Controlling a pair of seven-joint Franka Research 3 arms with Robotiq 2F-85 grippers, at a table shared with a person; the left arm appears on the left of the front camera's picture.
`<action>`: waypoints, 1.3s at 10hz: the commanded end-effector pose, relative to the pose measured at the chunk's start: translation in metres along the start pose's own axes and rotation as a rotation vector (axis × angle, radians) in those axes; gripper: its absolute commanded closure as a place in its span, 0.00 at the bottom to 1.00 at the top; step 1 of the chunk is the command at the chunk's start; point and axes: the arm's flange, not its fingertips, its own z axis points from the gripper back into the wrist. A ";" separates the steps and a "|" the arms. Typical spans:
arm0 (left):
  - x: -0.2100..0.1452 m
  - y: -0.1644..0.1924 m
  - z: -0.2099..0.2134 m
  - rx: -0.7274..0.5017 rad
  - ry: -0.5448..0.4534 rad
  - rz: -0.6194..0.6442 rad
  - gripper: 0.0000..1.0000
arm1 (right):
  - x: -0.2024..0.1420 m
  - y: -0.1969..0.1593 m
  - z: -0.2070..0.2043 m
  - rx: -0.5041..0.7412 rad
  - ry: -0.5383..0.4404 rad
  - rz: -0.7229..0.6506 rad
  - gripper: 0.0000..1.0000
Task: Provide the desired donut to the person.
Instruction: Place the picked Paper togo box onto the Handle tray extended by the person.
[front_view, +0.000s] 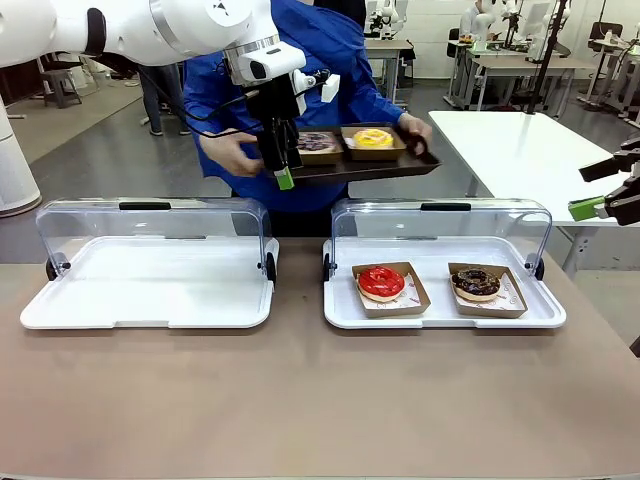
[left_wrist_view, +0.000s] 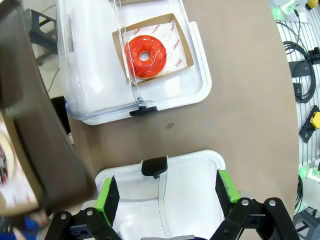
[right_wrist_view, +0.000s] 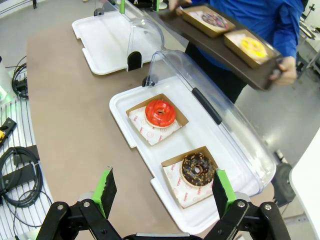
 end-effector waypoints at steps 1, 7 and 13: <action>0.002 0.000 0.000 0.019 0.012 0.014 0.00 | -0.001 0.000 -0.003 0.014 -0.020 0.009 0.00; 0.002 0.000 0.000 0.019 0.012 0.014 0.00 | -0.001 0.000 -0.003 0.014 -0.020 0.009 0.00; 0.002 0.000 0.000 0.019 0.012 0.014 0.00 | -0.001 0.000 -0.003 0.014 -0.020 0.009 0.00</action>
